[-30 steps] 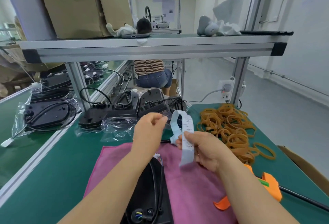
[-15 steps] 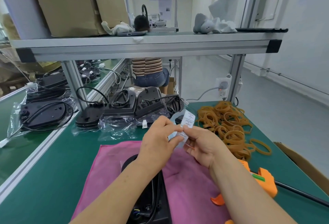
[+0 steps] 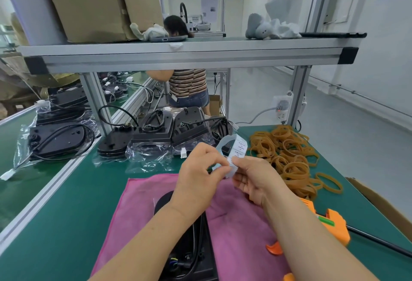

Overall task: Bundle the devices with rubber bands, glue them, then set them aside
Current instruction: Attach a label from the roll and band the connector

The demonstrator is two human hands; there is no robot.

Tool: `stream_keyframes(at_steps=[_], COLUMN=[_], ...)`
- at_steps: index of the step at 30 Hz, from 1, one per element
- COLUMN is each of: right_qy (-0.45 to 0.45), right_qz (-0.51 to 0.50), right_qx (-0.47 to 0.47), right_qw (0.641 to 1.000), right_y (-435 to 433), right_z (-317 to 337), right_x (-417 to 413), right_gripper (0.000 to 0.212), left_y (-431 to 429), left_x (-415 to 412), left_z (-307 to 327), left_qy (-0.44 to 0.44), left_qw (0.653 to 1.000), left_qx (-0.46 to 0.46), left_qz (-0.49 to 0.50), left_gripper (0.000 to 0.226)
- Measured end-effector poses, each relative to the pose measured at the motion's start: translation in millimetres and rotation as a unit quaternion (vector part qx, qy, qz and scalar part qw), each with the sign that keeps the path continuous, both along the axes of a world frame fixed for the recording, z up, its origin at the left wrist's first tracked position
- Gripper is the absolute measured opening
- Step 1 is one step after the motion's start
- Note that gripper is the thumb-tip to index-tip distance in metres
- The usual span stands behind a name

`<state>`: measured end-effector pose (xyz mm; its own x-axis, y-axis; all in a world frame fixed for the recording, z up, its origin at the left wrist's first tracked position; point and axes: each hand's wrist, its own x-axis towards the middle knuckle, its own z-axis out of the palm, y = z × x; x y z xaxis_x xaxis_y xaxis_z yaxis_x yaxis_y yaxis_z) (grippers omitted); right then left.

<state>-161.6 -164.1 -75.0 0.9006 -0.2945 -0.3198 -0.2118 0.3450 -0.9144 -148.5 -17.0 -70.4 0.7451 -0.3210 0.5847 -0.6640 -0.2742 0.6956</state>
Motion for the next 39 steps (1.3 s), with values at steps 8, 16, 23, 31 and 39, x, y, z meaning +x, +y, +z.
stream_keyframes(at_steps=[8, 16, 23, 31, 39], right_qy=[0.029, -0.101, -0.051, -0.046, 0.002], right_qz=[-0.018, 0.123, 0.208, 0.209, 0.163], right_qx=[-0.482, -0.584, -0.527, -0.544, -0.549], right_qw=[0.876, 0.796, 0.822, 0.811, 0.820], right_y=[-4, 50, 62, 60, 76], right_z=[-20, -18, -30, -34, -43], right_x=[6, -5, -16, -20, -18], right_gripper=[0.072, 0.051, 0.027, 0.020, 0.038], left_y=[89, 92, 87, 80, 76], left_x=[-3, -17, -14, -18, -22], left_z=[12, -15, -20, -24, -27], left_qy=[0.346, 0.399, 0.353, 0.288, 0.224], left_qw=[0.933, 0.908, 0.915, 0.917, 0.910], left_qx=[-0.056, 0.020, 0.132, 0.209, 0.279], left_qz=[0.077, 0.122, 0.144, 0.183, 0.210], left_gripper=[0.028, 0.037, 0.040, 0.038, 0.048])
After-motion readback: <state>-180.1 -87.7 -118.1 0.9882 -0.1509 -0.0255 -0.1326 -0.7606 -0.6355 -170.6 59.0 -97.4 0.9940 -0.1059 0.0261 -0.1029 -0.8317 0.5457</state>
